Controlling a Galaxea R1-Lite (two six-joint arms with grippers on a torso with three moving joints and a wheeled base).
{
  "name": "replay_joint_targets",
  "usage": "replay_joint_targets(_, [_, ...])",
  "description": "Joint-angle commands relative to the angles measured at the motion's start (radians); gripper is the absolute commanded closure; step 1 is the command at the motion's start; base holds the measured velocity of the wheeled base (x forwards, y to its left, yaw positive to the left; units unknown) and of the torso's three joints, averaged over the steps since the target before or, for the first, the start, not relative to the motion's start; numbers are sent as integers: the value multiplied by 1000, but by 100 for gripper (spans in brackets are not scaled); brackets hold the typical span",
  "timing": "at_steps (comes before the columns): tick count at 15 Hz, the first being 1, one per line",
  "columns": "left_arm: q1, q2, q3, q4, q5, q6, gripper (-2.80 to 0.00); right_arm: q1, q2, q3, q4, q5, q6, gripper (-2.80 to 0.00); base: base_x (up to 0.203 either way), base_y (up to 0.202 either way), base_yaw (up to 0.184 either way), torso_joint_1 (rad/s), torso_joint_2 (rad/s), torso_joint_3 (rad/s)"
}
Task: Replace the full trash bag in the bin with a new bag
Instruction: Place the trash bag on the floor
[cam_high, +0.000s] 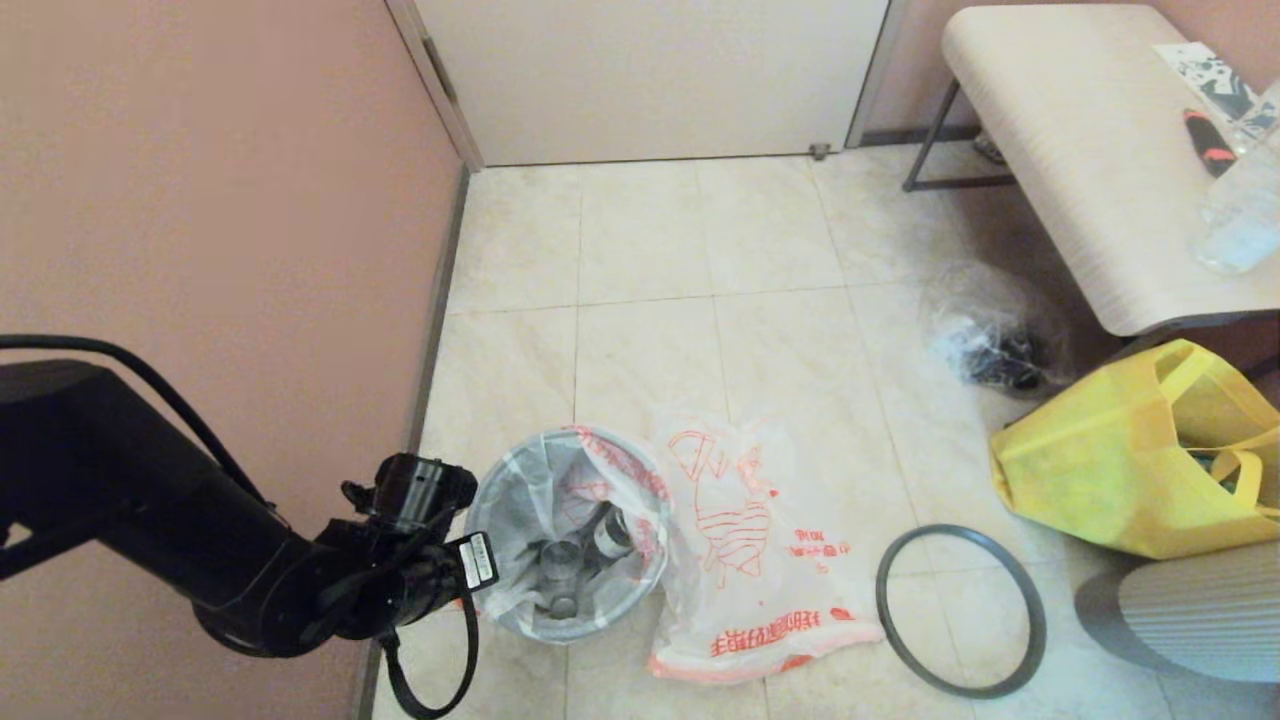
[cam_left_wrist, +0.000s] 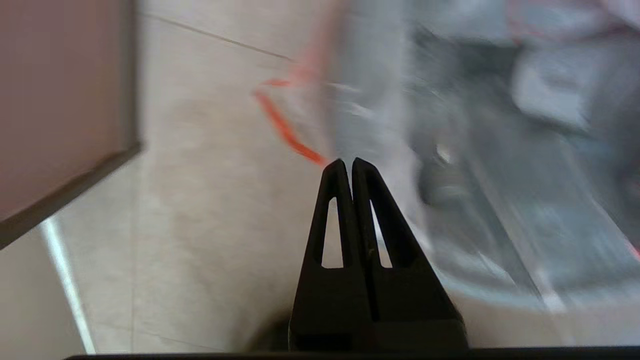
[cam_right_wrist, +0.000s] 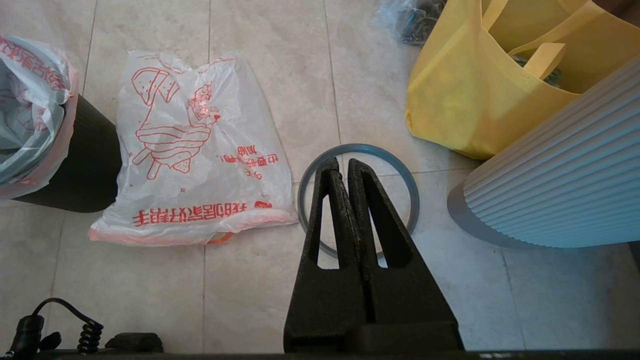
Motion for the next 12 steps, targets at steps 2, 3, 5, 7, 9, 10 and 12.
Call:
replay_joint_targets(2, [-4,62,-16,-3,142,-27,0,0,1,2,0,0,0,0,0,0,0,0,0,0])
replay_joint_targets(3, [-4,92,-26,-3,195,-34,0,0,1,2,0,0,0,0,0,0,0,0,0,0])
replay_joint_targets(5, [-3,133,-49,-1,226,-49,0,0,1,2,0,0,0,0,0,0,0,0,0,0])
replay_joint_targets(7, [-2,185,-95,3,236,-48,0,0,1,2,0,0,0,0,0,0,0,0,0,0])
replay_joint_targets(9, [1,253,-161,8,257,-46,0,0,1,2,0,0,0,0,0,0,0,0,0,0])
replay_joint_targets(10, [2,278,-195,16,260,-42,0,0,1,2,1,0,0,0,0,0,0,0,0,0])
replay_joint_targets(12, [2,317,-269,47,244,-19,0,0,1,2,0,0,0,0,0,0,0,0,0,0])
